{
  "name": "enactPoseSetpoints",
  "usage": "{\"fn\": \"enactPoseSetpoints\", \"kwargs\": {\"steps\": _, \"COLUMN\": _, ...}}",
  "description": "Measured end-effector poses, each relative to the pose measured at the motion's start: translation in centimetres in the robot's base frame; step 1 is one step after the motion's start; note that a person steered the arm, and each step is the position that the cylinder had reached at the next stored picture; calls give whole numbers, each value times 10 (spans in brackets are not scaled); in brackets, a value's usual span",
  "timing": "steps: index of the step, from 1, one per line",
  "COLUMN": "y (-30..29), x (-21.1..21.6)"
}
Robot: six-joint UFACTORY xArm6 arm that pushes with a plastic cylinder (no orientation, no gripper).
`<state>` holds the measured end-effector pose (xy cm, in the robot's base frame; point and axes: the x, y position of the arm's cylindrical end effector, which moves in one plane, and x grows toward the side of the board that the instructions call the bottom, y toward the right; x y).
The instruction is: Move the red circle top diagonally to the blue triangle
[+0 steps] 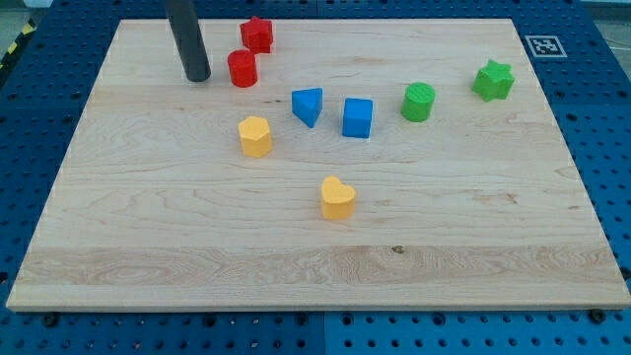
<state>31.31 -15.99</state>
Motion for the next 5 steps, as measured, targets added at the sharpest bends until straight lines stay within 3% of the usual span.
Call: {"fn": "enactPoseSetpoints", "kwargs": {"steps": 5, "y": 38, "x": -5}}
